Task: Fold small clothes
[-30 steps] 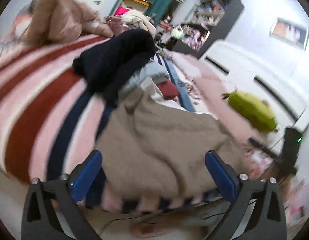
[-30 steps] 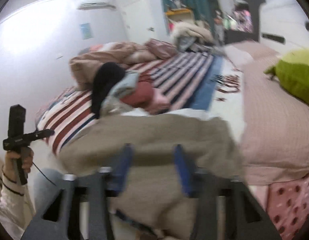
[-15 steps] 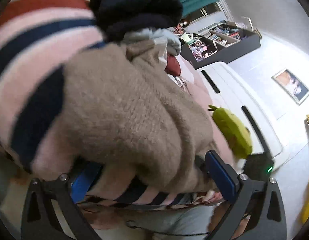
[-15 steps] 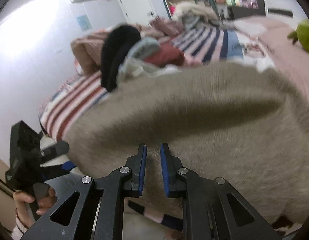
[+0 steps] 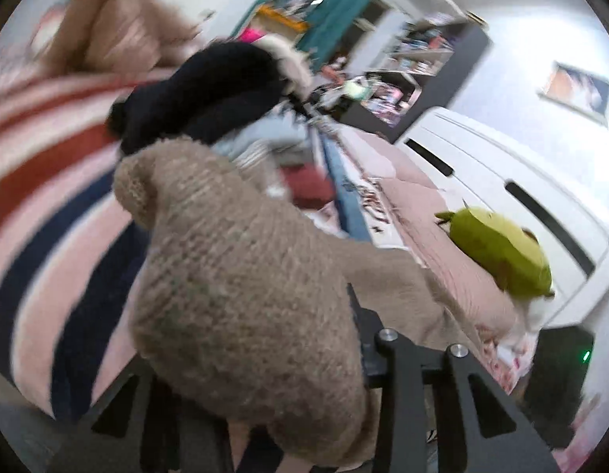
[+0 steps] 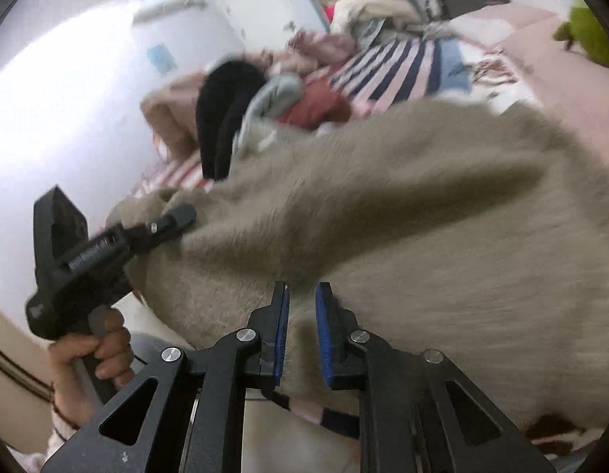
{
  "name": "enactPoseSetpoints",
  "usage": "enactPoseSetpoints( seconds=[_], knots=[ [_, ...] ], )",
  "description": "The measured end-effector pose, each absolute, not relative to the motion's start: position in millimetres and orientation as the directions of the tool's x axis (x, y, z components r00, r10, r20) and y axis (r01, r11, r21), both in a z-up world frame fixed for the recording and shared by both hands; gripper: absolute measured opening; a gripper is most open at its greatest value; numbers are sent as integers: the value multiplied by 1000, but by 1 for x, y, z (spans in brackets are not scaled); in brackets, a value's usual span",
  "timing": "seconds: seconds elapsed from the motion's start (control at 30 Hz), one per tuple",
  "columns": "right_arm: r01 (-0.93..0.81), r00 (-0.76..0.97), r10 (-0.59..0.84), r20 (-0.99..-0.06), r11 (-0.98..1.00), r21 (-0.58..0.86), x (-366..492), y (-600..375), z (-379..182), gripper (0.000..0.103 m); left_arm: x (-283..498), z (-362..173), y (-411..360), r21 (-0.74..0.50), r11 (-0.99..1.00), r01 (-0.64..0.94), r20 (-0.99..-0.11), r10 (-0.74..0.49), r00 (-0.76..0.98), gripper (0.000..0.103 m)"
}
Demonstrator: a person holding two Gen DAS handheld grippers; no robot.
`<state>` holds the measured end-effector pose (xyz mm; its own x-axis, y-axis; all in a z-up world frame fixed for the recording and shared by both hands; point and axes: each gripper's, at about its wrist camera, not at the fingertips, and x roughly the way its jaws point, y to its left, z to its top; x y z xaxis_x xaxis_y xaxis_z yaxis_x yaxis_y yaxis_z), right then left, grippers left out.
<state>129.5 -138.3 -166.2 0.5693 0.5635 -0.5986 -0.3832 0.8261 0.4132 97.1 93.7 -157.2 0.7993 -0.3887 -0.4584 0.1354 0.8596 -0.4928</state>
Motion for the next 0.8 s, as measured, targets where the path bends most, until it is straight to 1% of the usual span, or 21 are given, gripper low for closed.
enactPoseSetpoints(
  seconds=[0.13,0.23,0.33,0.4,0.47,0.5,0.57,0.63,0.67,0.7,0.73,0.77,0.8],
  knots=[
    [-359,669,534,-517,841,405,111,-189,-134,18,100,-116,44,-346,903,256,-434,-395,809,31],
    [-332,735,499,-459,855,397,93,-233,-113,24,108,-97,-13,-257,884,391,-428,-467,774,31],
    [-286,794,439,-420,880,379,74,-272,-100,25,112,-95,-70,-225,816,533,-433,-574,695,27],
    [-263,813,417,-405,885,384,64,-289,-99,25,114,-103,-114,-215,742,635,-469,-649,599,27],
    [-235,827,401,-394,883,405,53,-309,-101,25,121,-118,-145,-254,670,698,-516,-704,488,27],
    [-227,830,395,-393,884,409,51,-313,-102,25,124,-133,-163,-293,622,726,-551,-731,404,27],
    [-193,841,368,-397,889,416,47,-326,-107,25,128,-155,-180,-316,598,737,-597,-729,335,27],
    [-156,847,346,-404,888,434,43,-339,-114,25,122,-165,-188,-285,595,751,-616,-714,332,29],
    [-145,847,342,-407,885,442,42,-343,-117,25,117,-164,-187,-266,594,759,-610,-714,345,34],
    [-130,846,336,-414,883,450,41,-348,-120,25,116,-160,-186,-269,588,763,-607,-719,340,43],
    [-123,845,332,-419,883,452,41,-351,-121,25,118,-155,-184,-294,575,764,-603,-732,319,49],
    [-117,845,328,-422,884,452,41,-355,-121,26,120,-151,-178,-314,564,764,-596,-743,304,59],
    [-114,845,325,-424,885,451,42,-356,-120,31,117,-145,-172,-337,546,767,-584,-760,285,67]
  ],
)
